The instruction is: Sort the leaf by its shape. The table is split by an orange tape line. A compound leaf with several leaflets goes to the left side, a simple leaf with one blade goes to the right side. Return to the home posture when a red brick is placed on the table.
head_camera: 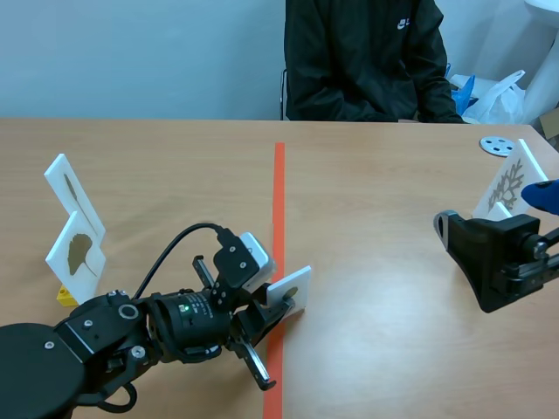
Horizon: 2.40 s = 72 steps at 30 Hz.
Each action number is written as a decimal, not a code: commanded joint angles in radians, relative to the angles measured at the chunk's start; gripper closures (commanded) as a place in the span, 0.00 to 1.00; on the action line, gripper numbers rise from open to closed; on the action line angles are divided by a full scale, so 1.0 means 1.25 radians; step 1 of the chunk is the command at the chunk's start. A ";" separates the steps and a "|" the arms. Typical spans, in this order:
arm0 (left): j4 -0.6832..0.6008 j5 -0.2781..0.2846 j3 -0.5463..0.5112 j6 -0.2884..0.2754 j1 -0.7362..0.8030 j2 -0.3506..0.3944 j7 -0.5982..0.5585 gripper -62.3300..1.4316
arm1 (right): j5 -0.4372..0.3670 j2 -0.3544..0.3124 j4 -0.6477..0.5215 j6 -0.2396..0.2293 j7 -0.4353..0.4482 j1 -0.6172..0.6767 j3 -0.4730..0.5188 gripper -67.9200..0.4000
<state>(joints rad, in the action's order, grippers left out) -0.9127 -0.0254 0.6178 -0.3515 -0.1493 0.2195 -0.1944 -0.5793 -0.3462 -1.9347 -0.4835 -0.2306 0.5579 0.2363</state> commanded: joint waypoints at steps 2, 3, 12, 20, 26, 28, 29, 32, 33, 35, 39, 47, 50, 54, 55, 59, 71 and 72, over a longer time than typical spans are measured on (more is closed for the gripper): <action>-0.116 0.027 -0.037 -0.001 0.054 0.000 0.028 0.87 | -0.006 -0.007 0.001 0.003 0.009 -0.008 0.010 0.00; -0.151 0.038 -0.052 0.002 0.076 0.000 0.047 0.87 | -0.006 -0.007 0.001 0.003 0.009 -0.008 0.010 0.00; -0.434 0.097 -0.211 0.087 0.316 -0.001 0.137 0.87 | -0.006 -0.007 0.001 0.003 0.009 -0.008 0.010 0.00; -0.572 0.123 -0.373 0.132 0.520 -0.001 0.136 0.87 | -0.006 -0.007 0.001 0.003 0.009 -0.008 0.010 0.00; -0.575 0.179 -0.467 0.148 0.552 -0.004 0.137 0.87 | -0.006 -0.007 0.001 0.003 0.009 -0.007 0.010 0.00; -0.575 0.185 -0.493 0.149 0.551 -0.005 0.137 0.87 | -0.006 -0.007 0.001 0.003 0.009 -0.007 0.011 0.00; -0.574 0.185 -0.504 0.153 0.551 -0.005 0.136 0.87 | -0.006 -0.007 0.001 0.003 0.009 -0.008 0.011 0.00; -0.568 0.185 -0.530 0.173 0.549 -0.004 0.136 0.87 | -0.006 -0.007 0.001 0.003 0.009 -0.008 0.011 0.00; -0.561 0.185 -0.537 0.175 0.549 -0.004 0.140 0.87 | -0.006 -0.007 0.001 0.003 0.009 -0.008 0.011 0.00; -0.544 0.185 -0.545 0.189 0.549 -0.004 0.148 0.87 | -0.006 -0.007 0.001 0.003 0.009 -0.008 0.011 0.00; -0.494 0.186 -0.549 0.190 0.535 -0.005 0.139 0.87 | -0.006 -0.007 0.001 0.003 0.009 -0.008 0.011 0.00; -0.367 0.218 -0.549 0.216 0.459 -0.005 0.110 0.87 | -0.006 -0.007 0.001 0.003 0.009 -0.007 0.011 0.00; -0.323 0.221 -0.550 0.226 0.435 -0.005 0.077 0.87 | -0.006 -0.007 0.001 0.003 0.009 -0.007 0.011 0.00; -0.278 0.222 -0.550 0.229 0.416 -0.005 0.065 0.87 | -0.006 -0.007 0.001 0.003 0.009 -0.007 0.011 0.00; -0.267 0.225 -0.550 0.229 0.414 -0.005 0.062 0.87 | -0.006 -0.007 0.001 0.003 0.009 -0.007 0.011 0.00; -0.232 0.266 -0.550 0.230 0.410 -0.005 0.047 0.87 | -0.006 -0.007 0.001 0.003 0.009 -0.007 0.011 0.00; -0.213 0.266 -0.550 0.232 0.410 -0.005 0.038 0.69 | -0.006 -0.007 0.001 0.003 0.009 -0.008 0.011 0.00; -0.213 0.266 -0.550 0.232 0.410 -0.005 0.035 0.64 | -0.006 -0.007 0.001 0.003 0.009 -0.008 0.011 0.00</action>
<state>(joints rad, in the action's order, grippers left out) -1.1625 0.3042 -0.0677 -0.0620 0.3656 0.2184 -0.1352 -0.5793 -0.3462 -1.9347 -0.4835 -0.2306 0.5579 0.2363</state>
